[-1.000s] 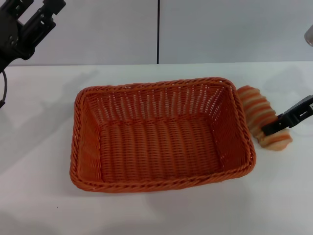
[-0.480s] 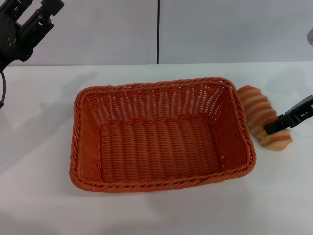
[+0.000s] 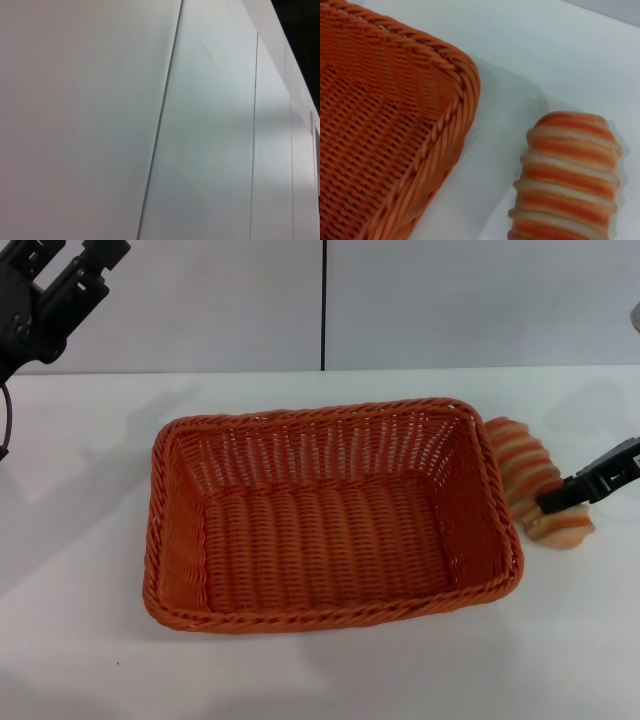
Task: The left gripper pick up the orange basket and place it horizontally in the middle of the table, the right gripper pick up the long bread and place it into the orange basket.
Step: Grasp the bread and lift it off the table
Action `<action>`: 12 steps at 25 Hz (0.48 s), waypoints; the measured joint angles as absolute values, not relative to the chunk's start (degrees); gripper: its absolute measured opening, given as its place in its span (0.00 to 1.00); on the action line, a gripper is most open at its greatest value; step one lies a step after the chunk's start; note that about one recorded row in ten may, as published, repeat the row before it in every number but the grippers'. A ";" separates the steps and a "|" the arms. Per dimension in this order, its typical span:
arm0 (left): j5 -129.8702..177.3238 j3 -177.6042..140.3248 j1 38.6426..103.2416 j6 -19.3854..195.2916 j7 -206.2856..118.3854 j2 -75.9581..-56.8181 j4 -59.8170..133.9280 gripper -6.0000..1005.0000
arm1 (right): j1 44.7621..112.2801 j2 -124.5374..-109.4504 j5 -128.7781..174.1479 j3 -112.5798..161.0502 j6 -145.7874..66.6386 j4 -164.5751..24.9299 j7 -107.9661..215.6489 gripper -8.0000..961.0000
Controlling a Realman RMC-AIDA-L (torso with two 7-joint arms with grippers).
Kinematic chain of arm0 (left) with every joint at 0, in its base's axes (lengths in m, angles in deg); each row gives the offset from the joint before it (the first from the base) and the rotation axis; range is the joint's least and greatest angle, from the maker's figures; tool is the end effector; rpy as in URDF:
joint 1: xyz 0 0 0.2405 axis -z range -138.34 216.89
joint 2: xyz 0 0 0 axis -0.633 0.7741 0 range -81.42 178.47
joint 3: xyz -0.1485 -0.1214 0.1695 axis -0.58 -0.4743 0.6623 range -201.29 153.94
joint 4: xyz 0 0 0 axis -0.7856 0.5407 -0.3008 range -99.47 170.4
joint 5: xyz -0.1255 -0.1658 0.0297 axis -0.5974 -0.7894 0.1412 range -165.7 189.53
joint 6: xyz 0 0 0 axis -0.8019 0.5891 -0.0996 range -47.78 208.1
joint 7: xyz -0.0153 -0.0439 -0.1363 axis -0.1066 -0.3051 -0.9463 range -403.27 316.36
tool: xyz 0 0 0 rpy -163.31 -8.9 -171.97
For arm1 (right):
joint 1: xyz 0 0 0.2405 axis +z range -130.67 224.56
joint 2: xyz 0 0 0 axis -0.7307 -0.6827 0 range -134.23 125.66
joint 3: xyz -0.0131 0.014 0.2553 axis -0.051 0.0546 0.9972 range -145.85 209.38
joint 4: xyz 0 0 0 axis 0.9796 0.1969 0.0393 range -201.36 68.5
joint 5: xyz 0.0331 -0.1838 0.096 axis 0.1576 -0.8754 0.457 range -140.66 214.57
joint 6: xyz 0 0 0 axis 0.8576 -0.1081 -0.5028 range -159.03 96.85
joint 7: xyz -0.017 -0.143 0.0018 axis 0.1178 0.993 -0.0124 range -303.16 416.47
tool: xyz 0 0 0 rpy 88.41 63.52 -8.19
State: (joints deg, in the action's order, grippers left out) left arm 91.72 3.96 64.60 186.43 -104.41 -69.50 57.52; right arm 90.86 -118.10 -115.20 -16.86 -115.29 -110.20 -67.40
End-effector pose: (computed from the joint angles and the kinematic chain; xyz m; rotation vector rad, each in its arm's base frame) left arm -0.2594 0.3006 0.0625 -2.0392 -0.3422 -1.5200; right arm 0.2671 0.3851 0.0290 -2.5963 1.1777 -0.3408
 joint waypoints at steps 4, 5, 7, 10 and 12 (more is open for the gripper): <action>91.72 3.89 64.82 186.43 -104.93 -69.50 57.52 0.65 | 90.64 -118.10 -115.18 -16.84 -115.29 -110.28 -67.38 0.38; 91.72 3.86 64.90 186.43 -105.07 -69.48 57.52 0.65 | 90.57 -118.10 -115.17 -16.84 -115.29 -110.29 -67.38 0.37; 91.72 3.85 64.97 186.42 -105.12 -69.46 57.52 0.65 | 90.42 -118.10 -115.16 -16.84 -115.29 -110.31 -67.37 0.36; 91.71 3.89 65.02 186.41 -105.14 -69.45 57.52 0.65 | 90.00 -118.10 -115.02 -16.80 -115.31 -110.74 -67.36 0.32; 91.69 3.90 65.02 186.41 -105.14 -69.44 57.52 0.65 | 89.89 -118.10 -115.01 -16.78 -115.31 -110.84 -67.36 0.30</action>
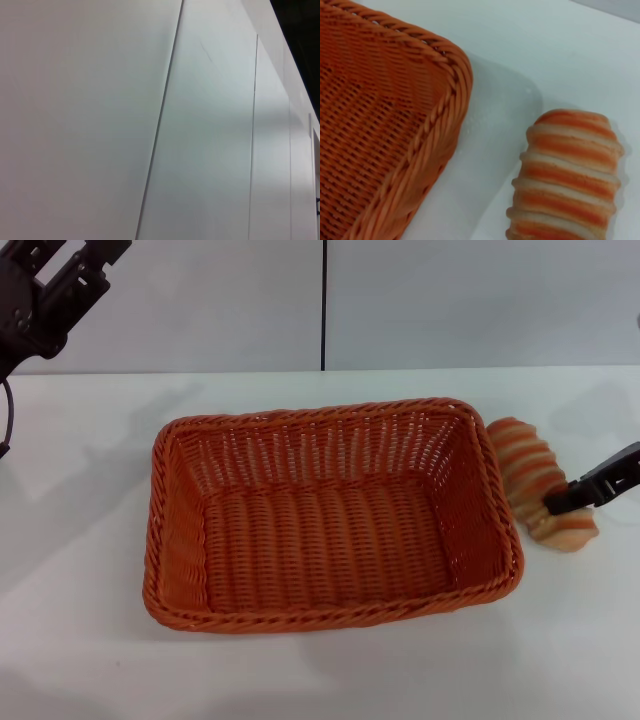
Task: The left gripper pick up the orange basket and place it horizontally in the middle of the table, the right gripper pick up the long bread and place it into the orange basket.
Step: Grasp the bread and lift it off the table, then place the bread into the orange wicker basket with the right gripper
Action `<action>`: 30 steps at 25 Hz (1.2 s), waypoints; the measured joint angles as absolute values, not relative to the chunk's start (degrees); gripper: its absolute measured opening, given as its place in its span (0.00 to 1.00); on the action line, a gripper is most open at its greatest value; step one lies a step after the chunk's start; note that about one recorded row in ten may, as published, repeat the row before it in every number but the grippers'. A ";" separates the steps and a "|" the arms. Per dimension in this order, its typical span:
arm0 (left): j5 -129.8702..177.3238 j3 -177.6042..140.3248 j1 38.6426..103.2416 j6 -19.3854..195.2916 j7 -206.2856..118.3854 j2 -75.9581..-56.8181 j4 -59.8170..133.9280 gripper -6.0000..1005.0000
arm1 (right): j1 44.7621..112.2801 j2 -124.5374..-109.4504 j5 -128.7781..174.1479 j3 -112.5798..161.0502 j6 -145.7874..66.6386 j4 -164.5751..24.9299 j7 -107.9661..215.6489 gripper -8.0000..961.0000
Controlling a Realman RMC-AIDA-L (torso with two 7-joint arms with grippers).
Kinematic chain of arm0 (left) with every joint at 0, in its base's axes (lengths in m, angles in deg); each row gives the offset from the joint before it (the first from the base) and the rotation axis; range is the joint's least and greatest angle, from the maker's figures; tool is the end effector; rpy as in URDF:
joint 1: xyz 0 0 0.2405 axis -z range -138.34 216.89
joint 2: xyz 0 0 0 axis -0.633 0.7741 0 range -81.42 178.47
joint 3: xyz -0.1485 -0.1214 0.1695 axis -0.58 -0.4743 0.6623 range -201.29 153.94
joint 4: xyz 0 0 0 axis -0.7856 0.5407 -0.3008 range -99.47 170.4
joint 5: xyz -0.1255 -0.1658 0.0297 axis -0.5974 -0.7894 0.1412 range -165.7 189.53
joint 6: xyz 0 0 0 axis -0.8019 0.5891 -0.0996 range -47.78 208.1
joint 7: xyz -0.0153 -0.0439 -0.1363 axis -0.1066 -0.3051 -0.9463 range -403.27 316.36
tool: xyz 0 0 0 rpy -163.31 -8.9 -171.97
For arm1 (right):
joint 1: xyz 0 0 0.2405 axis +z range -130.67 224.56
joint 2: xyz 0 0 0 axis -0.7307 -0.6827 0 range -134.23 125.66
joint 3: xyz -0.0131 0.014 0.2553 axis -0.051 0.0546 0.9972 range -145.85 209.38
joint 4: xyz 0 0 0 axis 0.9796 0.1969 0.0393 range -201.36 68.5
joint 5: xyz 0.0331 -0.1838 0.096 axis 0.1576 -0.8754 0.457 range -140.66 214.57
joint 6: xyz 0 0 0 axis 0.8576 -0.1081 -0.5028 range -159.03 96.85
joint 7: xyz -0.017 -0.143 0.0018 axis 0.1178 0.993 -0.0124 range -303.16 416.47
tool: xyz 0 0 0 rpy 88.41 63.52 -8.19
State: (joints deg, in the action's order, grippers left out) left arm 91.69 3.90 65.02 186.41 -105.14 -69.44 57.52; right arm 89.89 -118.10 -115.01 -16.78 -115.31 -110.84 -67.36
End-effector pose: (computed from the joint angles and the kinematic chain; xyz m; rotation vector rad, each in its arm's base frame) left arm -0.2575 0.3026 0.0631 -2.0427 -0.3480 -1.5309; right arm 0.2718 0.3822 0.0310 -2.5849 1.1887 -0.3355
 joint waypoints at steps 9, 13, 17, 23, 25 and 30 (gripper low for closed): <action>91.62 3.71 64.91 186.90 -105.61 -69.42 57.79 0.65 | 88.97 -118.07 -113.21 -16.75 -116.14 -111.57 -67.35 0.24; 91.56 3.60 64.67 187.50 -105.94 -69.41 58.00 0.65 | 88.40 -117.88 -111.60 -16.71 -117.33 -112.40 -67.38 0.23; 91.54 3.58 64.60 187.64 -105.94 -69.42 58.03 0.65 | 87.19 -117.87 -111.40 -15.27 -117.63 -114.23 -67.76 0.23; 91.52 3.53 64.13 188.17 -106.00 -69.36 58.05 0.65 | 83.74 -116.50 -110.70 -6.15 -116.86 -121.48 -71.37 0.22; 91.47 3.49 63.94 188.19 -106.01 -69.34 58.10 0.65 | 82.27 -116.38 -106.02 -3.66 -117.53 -125.44 -71.40 0.22; 91.45 3.49 63.87 188.18 -106.03 -69.25 58.24 0.65 | 79.59 -116.69 -86.93 -3.55 -122.58 -131.74 -69.22 0.21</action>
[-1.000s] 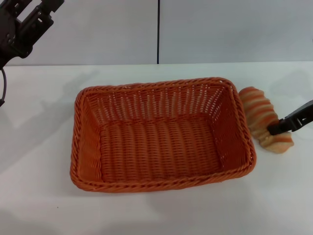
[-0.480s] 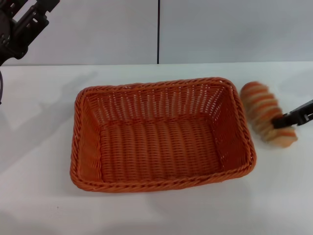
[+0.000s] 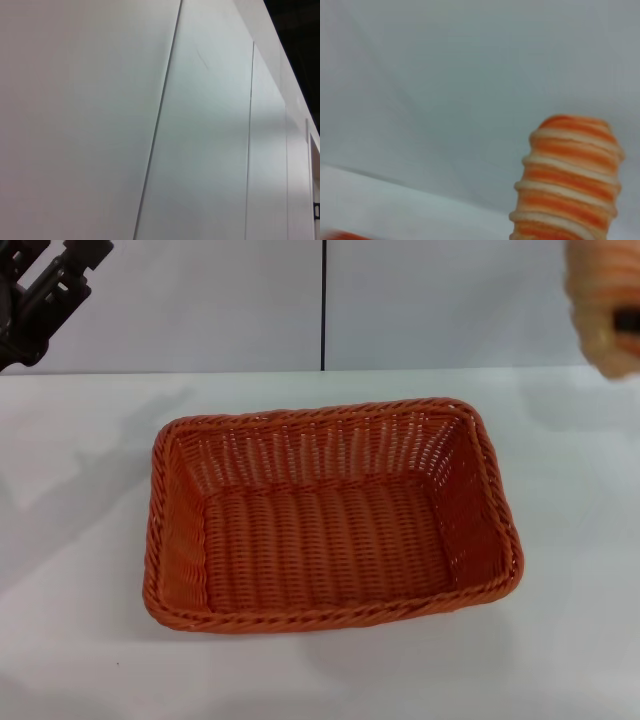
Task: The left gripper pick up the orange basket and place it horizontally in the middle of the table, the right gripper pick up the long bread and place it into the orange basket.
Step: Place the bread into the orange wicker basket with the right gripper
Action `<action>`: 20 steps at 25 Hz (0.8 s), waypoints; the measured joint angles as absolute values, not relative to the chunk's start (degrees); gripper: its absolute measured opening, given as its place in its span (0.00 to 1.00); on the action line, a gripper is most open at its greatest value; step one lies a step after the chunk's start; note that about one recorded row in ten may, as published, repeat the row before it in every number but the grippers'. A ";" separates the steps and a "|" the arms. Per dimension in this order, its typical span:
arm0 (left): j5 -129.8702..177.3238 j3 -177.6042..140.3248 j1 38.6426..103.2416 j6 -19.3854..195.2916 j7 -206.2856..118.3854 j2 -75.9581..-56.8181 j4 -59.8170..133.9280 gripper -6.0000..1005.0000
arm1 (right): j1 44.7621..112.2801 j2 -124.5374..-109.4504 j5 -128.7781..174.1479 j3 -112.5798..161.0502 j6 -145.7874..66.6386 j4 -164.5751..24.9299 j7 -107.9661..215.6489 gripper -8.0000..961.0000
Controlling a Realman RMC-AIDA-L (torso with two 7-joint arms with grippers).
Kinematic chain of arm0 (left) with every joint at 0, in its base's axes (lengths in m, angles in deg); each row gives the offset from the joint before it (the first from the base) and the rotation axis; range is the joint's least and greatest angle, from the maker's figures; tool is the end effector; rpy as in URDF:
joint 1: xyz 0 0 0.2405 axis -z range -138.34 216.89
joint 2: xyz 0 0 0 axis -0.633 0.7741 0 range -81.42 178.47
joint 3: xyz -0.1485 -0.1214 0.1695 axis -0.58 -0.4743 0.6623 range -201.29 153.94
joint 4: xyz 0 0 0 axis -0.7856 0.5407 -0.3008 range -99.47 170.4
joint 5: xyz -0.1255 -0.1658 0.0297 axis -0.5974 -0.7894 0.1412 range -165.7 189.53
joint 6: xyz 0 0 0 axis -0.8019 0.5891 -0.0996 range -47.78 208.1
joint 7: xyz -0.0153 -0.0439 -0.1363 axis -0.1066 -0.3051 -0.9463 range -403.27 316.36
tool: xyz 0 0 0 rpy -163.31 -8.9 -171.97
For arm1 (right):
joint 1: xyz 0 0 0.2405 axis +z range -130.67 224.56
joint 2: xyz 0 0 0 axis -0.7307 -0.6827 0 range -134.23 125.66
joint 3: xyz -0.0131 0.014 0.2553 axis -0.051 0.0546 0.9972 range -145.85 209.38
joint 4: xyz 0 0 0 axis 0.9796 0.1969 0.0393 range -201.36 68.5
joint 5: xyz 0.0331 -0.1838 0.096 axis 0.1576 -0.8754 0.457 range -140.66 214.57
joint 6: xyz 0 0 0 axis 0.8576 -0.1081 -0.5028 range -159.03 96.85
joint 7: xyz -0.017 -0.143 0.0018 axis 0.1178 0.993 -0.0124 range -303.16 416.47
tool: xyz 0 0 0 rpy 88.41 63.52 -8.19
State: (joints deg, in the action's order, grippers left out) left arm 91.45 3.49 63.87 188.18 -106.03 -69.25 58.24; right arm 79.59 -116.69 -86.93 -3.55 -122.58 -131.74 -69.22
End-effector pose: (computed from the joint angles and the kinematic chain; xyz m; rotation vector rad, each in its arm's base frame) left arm -0.2613 0.2952 0.0687 -2.0359 -0.3408 -1.5461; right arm 0.2406 0.3756 0.1346 -2.3768 1.1075 0.4912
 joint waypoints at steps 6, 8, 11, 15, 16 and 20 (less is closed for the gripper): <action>91.44 3.56 63.88 188.18 -106.10 -69.24 58.34 0.65 | 79.10 -119.14 -65.11 -5.79 -132.93 -131.74 -60.54 0.21; 91.45 3.51 63.86 188.16 -106.11 -69.24 58.34 0.65 | 79.77 -119.87 -63.98 -9.65 -133.98 -131.21 -59.79 0.21; 91.45 3.49 63.82 187.97 -106.11 -69.24 58.34 0.65 | 81.07 -120.41 -64.27 -16.85 -133.69 -128.68 -57.97 0.21; 91.46 3.48 63.91 187.79 -106.12 -69.24 58.32 0.64 | 83.45 -120.62 -66.19 -21.88 -131.71 -123.48 -55.72 0.20; 91.46 3.48 63.91 187.79 -106.12 -69.24 58.32 0.64 | 84.19 -120.63 -67.60 -22.34 -131.29 -122.69 -55.91 0.20; 91.46 3.48 64.12 187.70 -106.02 -69.24 58.31 0.64 | 87.19 -120.76 -75.24 -23.27 -129.30 -120.80 -59.89 0.20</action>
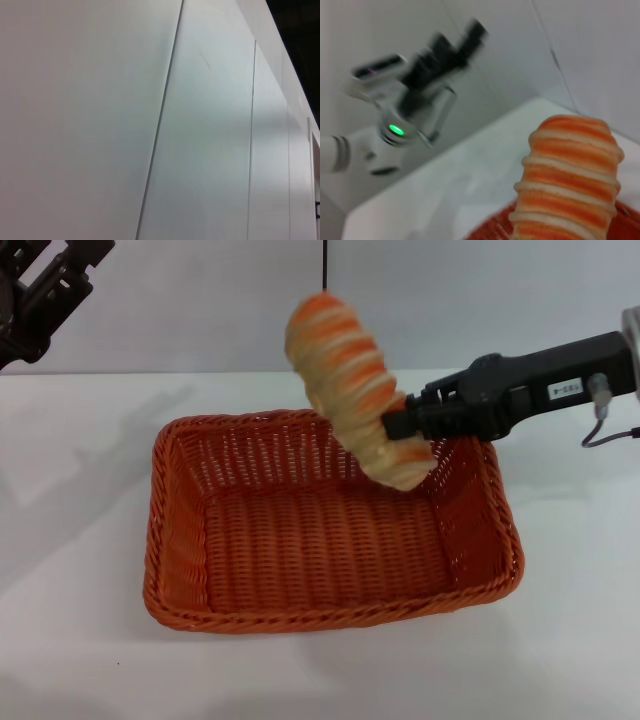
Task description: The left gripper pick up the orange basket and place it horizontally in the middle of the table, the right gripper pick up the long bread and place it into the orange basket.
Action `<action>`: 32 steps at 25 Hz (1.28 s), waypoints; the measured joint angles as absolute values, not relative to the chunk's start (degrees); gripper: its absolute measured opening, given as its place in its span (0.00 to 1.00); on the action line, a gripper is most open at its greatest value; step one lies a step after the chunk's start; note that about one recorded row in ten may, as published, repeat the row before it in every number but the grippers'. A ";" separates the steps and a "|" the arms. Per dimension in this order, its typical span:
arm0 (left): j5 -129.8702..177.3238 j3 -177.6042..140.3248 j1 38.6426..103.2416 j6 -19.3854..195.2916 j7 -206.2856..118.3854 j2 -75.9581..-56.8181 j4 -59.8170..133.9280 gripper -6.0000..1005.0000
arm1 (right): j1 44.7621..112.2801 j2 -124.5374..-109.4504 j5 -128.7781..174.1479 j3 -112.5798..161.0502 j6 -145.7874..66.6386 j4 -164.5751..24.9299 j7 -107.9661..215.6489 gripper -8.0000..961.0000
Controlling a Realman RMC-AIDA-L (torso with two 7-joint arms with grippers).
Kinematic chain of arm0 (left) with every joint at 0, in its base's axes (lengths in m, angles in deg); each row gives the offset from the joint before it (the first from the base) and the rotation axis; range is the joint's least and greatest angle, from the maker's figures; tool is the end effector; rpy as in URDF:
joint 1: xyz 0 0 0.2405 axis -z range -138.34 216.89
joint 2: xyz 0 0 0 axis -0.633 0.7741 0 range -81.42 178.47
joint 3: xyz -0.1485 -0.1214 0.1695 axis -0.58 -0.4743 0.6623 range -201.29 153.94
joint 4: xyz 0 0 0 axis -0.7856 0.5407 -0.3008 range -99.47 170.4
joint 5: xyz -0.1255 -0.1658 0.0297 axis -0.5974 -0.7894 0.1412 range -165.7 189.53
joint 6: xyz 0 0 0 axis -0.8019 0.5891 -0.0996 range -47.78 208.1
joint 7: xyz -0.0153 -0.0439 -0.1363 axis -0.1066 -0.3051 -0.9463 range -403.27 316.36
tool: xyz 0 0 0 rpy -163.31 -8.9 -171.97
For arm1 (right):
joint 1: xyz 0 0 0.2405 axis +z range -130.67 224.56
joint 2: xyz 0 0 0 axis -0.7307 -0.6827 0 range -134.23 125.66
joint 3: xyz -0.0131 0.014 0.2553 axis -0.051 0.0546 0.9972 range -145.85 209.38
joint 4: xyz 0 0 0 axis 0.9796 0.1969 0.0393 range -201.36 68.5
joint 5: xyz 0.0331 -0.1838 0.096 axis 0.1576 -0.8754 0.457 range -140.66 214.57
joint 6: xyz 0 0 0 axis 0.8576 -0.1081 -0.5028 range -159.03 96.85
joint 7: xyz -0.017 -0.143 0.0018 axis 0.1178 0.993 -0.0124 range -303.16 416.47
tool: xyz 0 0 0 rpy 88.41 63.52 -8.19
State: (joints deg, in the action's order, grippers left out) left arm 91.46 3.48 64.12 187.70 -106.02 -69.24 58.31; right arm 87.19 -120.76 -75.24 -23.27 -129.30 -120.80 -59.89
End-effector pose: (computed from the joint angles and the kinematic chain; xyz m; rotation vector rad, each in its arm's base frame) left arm -0.2607 0.2973 0.0687 -2.0358 -0.3416 -1.5405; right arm 0.1535 0.3607 0.0238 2.9442 -0.8133 -0.5241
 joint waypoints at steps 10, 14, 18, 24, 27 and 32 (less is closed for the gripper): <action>91.46 3.48 64.08 187.56 -105.97 -69.27 58.25 0.64 | 87.07 -121.26 -76.86 -23.60 -128.64 -120.66 -60.00 0.51; 91.45 3.48 63.98 187.55 -105.78 -69.32 58.03 0.64 | 86.76 -121.26 -76.86 -23.25 -128.91 -120.89 -59.98 0.67; 91.45 3.49 63.97 187.55 -105.63 -69.34 57.91 0.64 | 85.06 -121.51 -75.46 -22.58 -129.00 -123.28 -59.64 0.80; 91.35 2.99 63.82 187.55 -105.49 -69.38 57.87 0.64 | 76.68 -122.94 -64.89 -21.52 -128.80 -130.05 -50.70 0.87; 90.53 2.78 63.56 187.46 -105.31 -69.43 57.87 0.64 | 72.26 -123.00 -56.78 -17.34 -128.54 -128.64 -42.52 0.87; 89.15 2.71 63.11 187.28 -104.87 -69.42 57.87 0.64 | 65.93 -123.15 -45.70 -7.88 -128.50 -119.06 -22.39 0.87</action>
